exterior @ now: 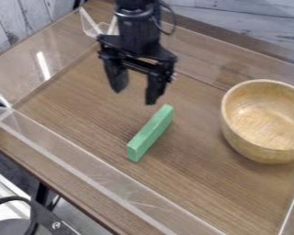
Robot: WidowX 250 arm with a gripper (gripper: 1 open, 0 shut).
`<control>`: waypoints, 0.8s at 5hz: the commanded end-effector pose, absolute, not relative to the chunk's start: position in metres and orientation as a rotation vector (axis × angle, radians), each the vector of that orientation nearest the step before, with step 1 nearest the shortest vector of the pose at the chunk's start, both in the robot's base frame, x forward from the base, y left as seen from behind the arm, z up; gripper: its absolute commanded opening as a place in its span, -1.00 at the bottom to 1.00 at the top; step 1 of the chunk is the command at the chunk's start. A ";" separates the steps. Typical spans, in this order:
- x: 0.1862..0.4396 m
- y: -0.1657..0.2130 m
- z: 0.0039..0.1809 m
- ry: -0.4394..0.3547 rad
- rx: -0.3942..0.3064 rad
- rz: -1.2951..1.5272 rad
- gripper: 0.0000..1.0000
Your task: Remove the green block from inside the brown bowl and put it on the table
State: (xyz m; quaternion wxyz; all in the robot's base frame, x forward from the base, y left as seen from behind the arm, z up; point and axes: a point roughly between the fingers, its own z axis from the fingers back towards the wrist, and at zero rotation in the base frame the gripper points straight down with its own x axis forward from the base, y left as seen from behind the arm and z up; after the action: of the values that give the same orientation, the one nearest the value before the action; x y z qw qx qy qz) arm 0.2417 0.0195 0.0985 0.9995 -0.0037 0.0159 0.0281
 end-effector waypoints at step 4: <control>0.233 0.043 0.127 0.020 0.032 0.079 1.00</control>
State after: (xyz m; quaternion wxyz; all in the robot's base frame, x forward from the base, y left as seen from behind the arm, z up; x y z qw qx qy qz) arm 0.2234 0.0419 0.1117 0.9981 0.0129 0.0408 0.0450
